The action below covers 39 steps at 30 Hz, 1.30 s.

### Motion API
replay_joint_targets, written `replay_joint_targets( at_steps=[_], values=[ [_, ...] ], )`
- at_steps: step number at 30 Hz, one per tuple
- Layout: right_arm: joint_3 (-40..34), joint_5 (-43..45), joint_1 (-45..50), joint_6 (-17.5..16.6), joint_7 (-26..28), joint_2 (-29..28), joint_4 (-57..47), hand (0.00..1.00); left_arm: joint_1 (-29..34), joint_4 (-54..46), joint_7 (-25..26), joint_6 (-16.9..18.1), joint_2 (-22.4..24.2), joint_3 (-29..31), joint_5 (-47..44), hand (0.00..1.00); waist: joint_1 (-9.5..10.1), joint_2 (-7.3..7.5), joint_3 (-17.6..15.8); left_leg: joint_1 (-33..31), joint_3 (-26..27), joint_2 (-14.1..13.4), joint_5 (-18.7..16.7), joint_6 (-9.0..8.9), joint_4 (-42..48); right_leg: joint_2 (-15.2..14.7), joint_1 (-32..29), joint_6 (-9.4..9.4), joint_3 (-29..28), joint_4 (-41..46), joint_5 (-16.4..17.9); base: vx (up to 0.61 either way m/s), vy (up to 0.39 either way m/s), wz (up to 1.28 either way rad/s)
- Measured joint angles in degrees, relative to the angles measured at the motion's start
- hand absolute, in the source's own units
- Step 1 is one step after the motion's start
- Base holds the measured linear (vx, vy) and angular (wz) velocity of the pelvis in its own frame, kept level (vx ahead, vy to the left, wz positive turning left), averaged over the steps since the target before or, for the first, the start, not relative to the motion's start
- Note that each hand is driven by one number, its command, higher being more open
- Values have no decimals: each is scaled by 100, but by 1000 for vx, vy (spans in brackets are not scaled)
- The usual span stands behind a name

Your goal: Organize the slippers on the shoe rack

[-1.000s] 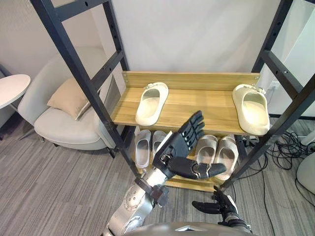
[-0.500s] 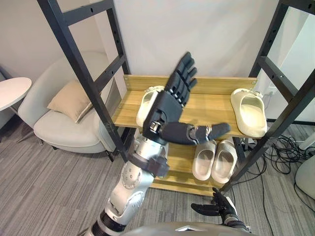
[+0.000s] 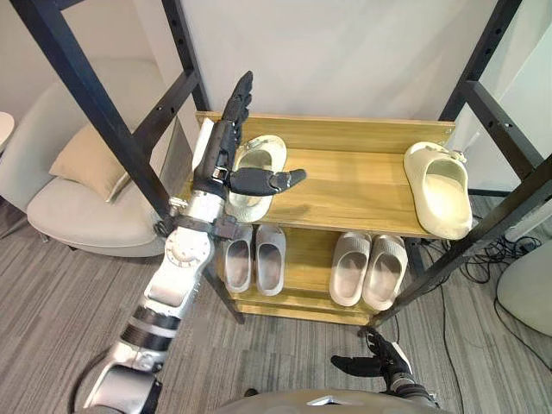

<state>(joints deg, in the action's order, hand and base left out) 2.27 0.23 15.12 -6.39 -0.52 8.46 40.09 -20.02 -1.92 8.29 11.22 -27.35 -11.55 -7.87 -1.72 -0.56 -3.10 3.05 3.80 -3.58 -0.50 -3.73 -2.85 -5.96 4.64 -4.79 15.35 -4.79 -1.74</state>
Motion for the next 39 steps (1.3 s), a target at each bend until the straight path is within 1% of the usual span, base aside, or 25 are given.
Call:
replay_joint_targets(
  at_steps=[5,8,10,13,16,19,24,27,33,39],
  values=[
    [-8,17,-54,-1,24,-12,-50,100,-347,281,8,-64,-77,34,425,100,-7,25,-19,-32,-26,1,0,1,8,1,-40,6,6,1,4,23,7,0],
    [-8,87,-86,-8,32,-13,-76,100,-521,529,7,-93,-257,34,816,100,-62,19,-28,-87,-68,-2,-1,3,26,6,-79,20,19,0,16,-19,9,4],
    [-10,157,-71,-8,31,-12,-76,100,-585,609,6,-147,-347,34,982,100,-67,18,-31,-101,-95,-2,-4,8,26,8,-88,22,31,0,22,-12,5,2],
    [-10,209,-50,-7,33,-16,-76,100,-649,642,6,-172,-608,51,1202,100,-91,23,-34,-168,-102,-2,-4,9,33,9,-162,21,28,9,20,0,0,0],
    [-11,209,-50,-8,34,-26,-79,100,-789,818,6,-183,-717,82,1360,100,-109,39,-43,-169,-104,-1,-4,9,34,9,-161,21,27,9,20,0,0,0],
    [-10,208,-69,-10,35,-46,-93,100,-843,888,10,-192,-730,272,1538,100,-150,53,-52,-168,-111,-1,-4,9,36,10,-161,21,17,6,20,0,0,0],
    [-12,206,-70,-16,35,-70,-100,100,-843,889,23,-234,-732,398,1789,100,-151,69,-61,-167,-125,-3,-4,9,43,13,-155,23,15,6,21,0,0,0],
    [-11,206,-69,-16,35,-97,-100,100,-842,906,99,-302,-732,407,1936,100,-150,73,-64,-167,-142,-3,-4,10,52,13,-144,24,28,9,22,0,0,0],
    [-9,205,-69,-16,43,-121,-100,100,-841,960,198,-320,-731,410,2220,100,-149,97,-78,-167,-160,-2,-3,11,59,9,-145,26,38,35,24,0,0,0],
    [-10,205,-66,-17,46,-121,-99,100,-841,1273,204,-380,-729,399,2559,100,-189,95,-82,-167,-158,-1,-2,10,80,14,-143,31,48,41,19,0,0,0]
  ],
)
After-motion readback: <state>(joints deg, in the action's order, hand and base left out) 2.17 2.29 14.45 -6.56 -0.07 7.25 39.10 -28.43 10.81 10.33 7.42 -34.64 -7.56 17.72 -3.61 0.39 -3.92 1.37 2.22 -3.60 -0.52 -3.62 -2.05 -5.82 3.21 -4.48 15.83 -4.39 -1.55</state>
